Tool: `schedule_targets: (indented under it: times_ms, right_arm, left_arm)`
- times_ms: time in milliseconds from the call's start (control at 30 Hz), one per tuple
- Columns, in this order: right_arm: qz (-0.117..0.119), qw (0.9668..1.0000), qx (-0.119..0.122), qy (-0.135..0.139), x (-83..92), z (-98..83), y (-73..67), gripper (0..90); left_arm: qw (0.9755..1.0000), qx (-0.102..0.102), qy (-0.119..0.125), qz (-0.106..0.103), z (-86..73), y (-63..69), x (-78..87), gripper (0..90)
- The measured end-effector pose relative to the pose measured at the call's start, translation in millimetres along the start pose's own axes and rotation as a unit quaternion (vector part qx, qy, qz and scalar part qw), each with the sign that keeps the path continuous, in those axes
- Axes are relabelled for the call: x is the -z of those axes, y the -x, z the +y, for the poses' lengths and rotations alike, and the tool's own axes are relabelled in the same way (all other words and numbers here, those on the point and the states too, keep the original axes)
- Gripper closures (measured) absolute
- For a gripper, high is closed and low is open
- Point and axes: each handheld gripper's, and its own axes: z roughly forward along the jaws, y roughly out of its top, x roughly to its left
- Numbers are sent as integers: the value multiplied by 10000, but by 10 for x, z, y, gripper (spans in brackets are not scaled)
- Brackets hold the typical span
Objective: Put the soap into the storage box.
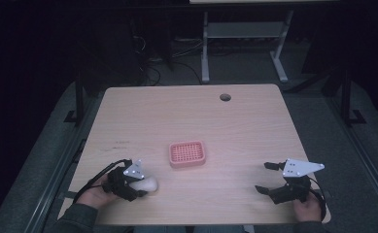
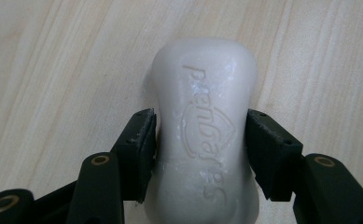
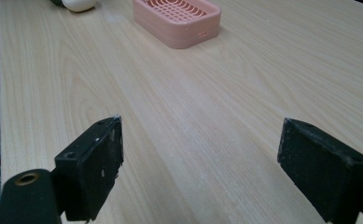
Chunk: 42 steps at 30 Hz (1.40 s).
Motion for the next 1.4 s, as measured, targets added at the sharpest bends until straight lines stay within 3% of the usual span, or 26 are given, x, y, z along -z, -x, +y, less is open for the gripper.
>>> schedule_targets:
  times_ms: [400,533,1233,1400]
  right_arm:
    - [2,10000,18,5,-4,3,-2,135]
    - [-1,10000,19,1,-5,3,-2,135]
    - [8,10000,24,40,5,7,-12,135]
    - [4,10000,15,43,6,8,-13,135]
  left_arm:
    - [9999,76,-4,-115,-4,-32,-15,450]
    - [9997,184,29,-181,-11,-39,-22,446]
    - [9998,140,-36,-156,20,-9,-10,492]
    - [9998,117,52,-128,29,0,21,492]
